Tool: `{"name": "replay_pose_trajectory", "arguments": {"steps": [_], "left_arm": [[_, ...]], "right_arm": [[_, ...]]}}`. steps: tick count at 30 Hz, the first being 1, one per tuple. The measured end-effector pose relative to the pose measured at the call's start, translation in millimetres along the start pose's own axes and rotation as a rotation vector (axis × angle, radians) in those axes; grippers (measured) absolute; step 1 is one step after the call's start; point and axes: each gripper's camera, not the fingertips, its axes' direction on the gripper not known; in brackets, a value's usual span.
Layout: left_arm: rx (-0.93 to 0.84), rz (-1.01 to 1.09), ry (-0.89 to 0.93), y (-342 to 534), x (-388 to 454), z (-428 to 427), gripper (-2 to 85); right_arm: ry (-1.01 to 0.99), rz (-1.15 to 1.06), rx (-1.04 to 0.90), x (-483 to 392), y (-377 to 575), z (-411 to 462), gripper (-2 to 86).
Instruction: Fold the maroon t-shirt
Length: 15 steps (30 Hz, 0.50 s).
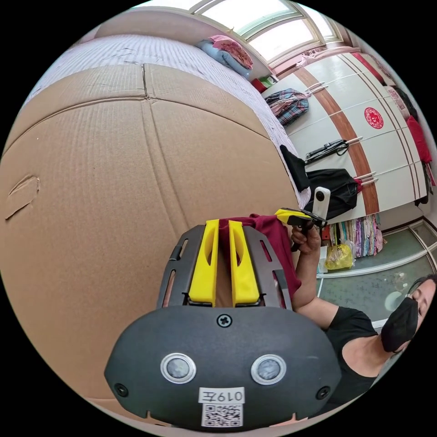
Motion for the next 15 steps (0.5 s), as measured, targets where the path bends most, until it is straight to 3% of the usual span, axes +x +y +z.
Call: {"name": "replay_pose_trajectory", "arguments": {"steps": [11, 15], "left_arm": [[0.072, -0.026, 0.093, 46.2, -10.0, -19.0, 1.6], [0.028, -0.016, 0.043, 56.7, 0.9, -6.5, 1.7]], "right_arm": [[-0.055, -0.010, 0.026, 28.4, 49.8, 6.9, 7.6], [-0.046, -0.016, -0.005, 32.5, 65.0, 22.7, 7.8]]}}
